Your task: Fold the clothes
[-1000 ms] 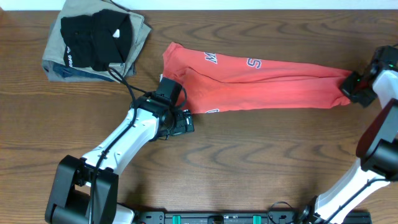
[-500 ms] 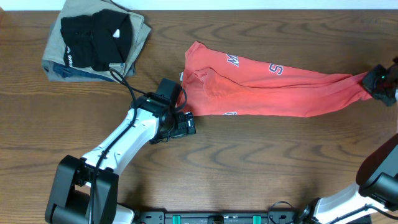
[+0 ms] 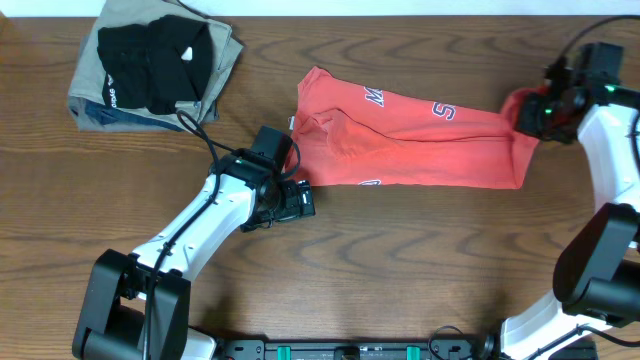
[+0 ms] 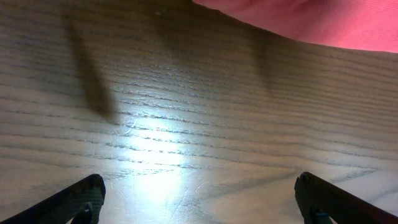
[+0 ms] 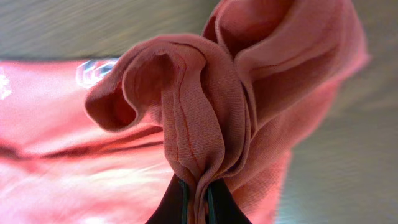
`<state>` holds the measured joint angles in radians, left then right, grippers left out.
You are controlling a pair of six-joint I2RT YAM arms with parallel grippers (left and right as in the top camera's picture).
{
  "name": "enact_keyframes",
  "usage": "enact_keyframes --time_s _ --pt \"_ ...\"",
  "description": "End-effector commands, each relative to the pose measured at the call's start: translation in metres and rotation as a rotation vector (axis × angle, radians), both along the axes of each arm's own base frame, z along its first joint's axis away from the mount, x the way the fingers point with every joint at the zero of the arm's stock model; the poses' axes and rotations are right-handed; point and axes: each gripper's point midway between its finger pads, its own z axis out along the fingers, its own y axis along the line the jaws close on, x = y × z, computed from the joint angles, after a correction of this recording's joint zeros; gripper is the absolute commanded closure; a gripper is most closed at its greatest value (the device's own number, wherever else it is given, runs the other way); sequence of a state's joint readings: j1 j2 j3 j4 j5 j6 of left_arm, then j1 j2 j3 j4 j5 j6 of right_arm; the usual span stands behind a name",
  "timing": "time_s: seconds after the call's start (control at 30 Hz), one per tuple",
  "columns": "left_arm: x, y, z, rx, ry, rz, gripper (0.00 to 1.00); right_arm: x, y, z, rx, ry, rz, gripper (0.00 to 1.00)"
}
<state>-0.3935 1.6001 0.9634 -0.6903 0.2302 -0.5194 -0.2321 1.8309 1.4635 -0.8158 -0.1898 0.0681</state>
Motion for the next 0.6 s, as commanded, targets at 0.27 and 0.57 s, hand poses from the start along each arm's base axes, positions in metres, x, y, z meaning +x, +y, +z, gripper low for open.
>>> enact_keyframes --time_s 0.27,0.57 --pt "0.001 0.000 -0.004 0.001 -0.001 -0.008 0.02 0.001 0.087 0.009 0.117 -0.044 0.309 0.99" --pt "0.003 -0.001 -0.004 -0.003 -0.009 -0.008 0.02 -0.014 0.138 0.003 0.114 -0.005 0.465 0.99"
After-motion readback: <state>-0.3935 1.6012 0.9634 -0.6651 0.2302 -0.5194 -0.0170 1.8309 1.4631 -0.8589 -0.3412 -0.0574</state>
